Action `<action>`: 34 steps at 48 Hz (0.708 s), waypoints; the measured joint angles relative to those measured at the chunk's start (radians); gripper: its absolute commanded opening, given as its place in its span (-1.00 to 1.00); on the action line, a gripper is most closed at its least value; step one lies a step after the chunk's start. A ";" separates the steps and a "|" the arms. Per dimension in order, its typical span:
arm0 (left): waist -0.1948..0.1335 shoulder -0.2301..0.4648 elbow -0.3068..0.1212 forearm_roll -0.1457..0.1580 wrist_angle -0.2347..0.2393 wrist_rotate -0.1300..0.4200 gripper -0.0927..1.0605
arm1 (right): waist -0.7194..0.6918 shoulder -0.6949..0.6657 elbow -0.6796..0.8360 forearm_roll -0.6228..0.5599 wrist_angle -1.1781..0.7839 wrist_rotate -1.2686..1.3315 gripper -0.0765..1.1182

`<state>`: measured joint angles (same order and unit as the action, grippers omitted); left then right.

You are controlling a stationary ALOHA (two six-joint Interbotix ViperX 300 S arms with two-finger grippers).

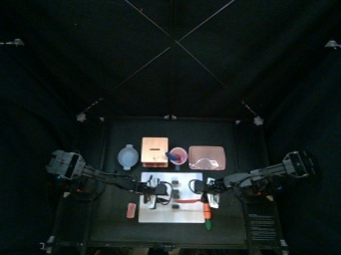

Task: Place sushi on board then cut the sushi with the knife then place the pieces on the plate
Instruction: Cut the sushi into 4 pieces

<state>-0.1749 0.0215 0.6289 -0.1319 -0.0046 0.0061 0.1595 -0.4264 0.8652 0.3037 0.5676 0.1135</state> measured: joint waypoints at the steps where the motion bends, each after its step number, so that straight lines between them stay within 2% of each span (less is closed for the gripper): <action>1: 0.003 -0.003 0.000 0.002 -0.005 0.000 0.39 | -0.003 -0.017 0.008 0.003 0.005 0.000 -0.42; 9: 0.021 -0.028 0.017 0.006 -0.060 0.002 0.39 | -0.041 -0.147 0.077 0.035 0.057 0.000 -0.42; 14: 0.040 -0.040 0.035 0.006 -0.132 0.002 0.39 | -0.083 -0.215 0.123 0.052 0.095 0.000 -0.42; 25: 0.064 -0.043 0.080 0.006 -0.325 0.000 0.38 | -0.169 -0.295 0.204 0.087 0.209 0.000 -0.41; 29: 0.071 -0.043 0.086 0.006 -0.368 0.002 0.38 | -0.181 -0.301 0.224 0.092 0.245 0.000 -0.40; 34: 0.077 -0.043 0.094 0.006 -0.396 0.002 0.38 | -0.192 -0.295 0.241 0.095 0.268 0.000 -0.40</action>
<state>-0.0982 -0.0215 0.7225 -0.1258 -0.4004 0.0077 -0.0322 -0.7210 1.1060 0.3988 0.8360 0.1135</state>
